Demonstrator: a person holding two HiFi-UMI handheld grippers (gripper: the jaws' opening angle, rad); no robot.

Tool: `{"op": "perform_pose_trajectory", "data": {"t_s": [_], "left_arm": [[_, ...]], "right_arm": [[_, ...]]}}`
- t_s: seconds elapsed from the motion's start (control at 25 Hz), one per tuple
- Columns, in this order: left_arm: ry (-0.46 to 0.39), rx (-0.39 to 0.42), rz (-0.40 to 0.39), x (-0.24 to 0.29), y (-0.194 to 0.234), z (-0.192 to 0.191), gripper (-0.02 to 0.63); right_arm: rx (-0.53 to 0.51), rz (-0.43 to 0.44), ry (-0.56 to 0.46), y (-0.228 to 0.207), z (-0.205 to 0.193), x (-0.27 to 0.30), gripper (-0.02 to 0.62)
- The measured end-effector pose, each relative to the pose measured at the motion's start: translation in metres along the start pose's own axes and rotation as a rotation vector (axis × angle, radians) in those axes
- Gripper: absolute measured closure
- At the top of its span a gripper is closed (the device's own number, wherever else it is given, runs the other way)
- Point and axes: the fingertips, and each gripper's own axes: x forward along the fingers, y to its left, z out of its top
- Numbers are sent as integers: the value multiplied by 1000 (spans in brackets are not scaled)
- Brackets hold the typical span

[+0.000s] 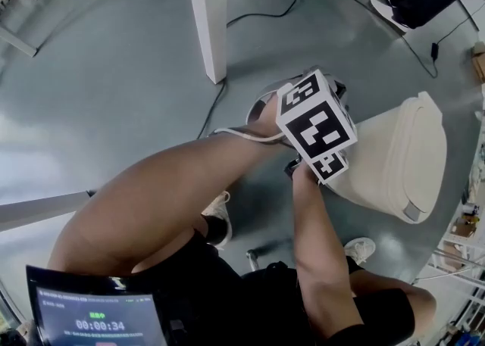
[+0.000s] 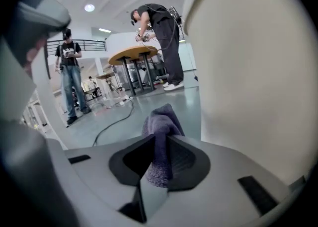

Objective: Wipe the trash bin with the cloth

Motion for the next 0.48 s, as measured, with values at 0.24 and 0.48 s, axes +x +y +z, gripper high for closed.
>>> {"op": "perform_pose_trajectory", "data": {"t_s": [0.24,0.48], "left_arm": [[-55,-24,26,-10,8,20,606],[-134,-99,57,-24,26,36,606]], "right_arm": [[-115,142,-149,40,60,-51,526],[-139,194,-320,49,126,-112,526]]}}
